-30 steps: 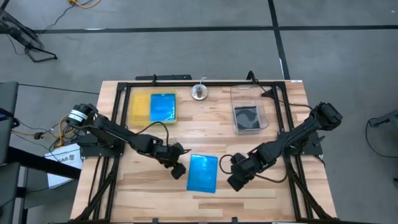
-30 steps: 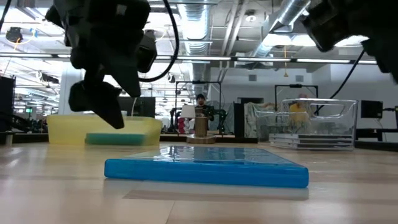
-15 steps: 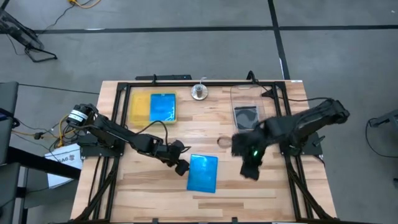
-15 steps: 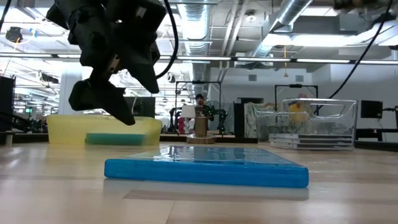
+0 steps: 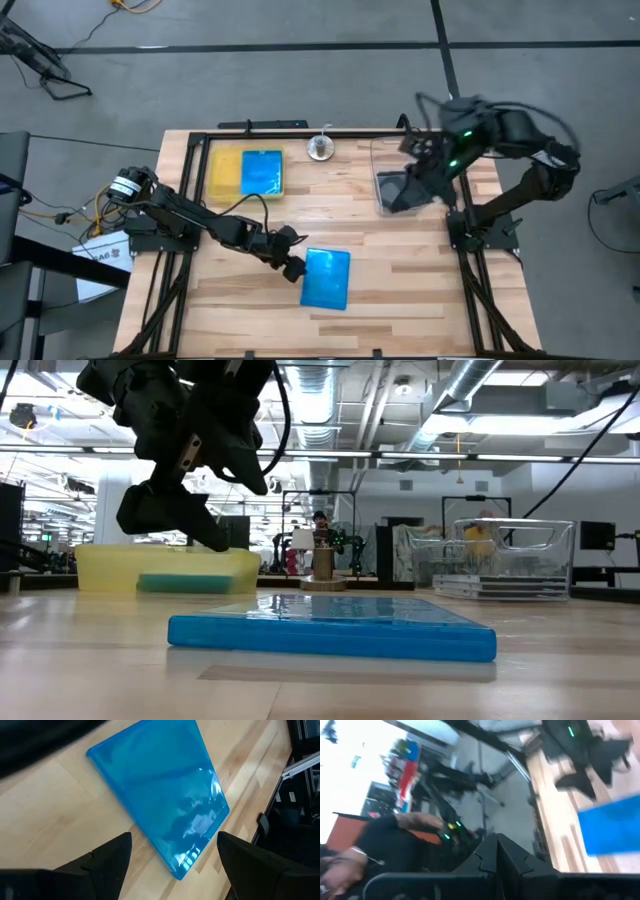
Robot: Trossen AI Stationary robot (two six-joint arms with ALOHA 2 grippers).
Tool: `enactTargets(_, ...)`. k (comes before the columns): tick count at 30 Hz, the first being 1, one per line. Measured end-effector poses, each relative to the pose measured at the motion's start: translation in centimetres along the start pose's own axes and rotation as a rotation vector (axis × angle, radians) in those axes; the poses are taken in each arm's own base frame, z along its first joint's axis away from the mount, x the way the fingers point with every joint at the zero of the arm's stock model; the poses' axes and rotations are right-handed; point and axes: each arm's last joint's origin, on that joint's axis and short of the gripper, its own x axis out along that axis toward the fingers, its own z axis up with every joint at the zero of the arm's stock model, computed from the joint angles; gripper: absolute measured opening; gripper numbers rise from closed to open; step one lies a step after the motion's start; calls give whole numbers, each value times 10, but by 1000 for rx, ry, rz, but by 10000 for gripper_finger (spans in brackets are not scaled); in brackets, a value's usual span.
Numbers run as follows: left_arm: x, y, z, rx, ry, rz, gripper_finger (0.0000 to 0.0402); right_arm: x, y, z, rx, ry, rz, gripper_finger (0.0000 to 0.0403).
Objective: Pick & place jewel cases by type
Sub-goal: Put the blue CD case into the yellow bin
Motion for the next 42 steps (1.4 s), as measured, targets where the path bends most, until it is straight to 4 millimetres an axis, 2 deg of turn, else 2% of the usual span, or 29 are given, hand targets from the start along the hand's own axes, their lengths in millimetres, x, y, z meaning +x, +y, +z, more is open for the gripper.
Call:
enactTargets(5, 0, 0, 0, -3, -5, 1, 286, -26, 21, -2, -41, -70, 53, 0)
enactTargets(7, 0, 0, 0, -4, -13, 6, 286, -29, 24, -2, -37, -93, 46, 0)
enactTargets(11, 0, 0, -1, -29, -13, 8, 286, -21, 21, -6, -32, -82, -19, 0)
enactTargets(14, 0, 0, -3, -43, -7, 10, 286, -9, 12, -16, -54, -5, -173, 0)
enactTargets(19, 0, -3, -12, -68, 8, 6, 286, 18, -10, -39, -97, 173, -608, 0)
enactTargets(21, 0, -5, -17, -80, 10, 7, 286, 38, -12, -42, -162, 156, -653, 0)
enactTargets(24, 0, -7, -26, -99, 6, 16, 286, 64, -7, -51, -292, 161, -571, 0)
enactTargets(26, -1, -9, -33, -111, 8, 20, 286, 78, -10, -62, -346, 213, -563, 0)
enactTargets(29, -2, -12, -43, -125, 30, 13, 286, 101, -28, -83, -366, 327, -622, 0)
enactTargets(33, -3, -15, -57, -125, 61, 5, 286, 116, -59, -106, -334, 425, -713, 0)
enactTargets(42, -5, -18, -70, -160, 88, 6, 286, 152, -133, -132, -249, 444, -664, 0)
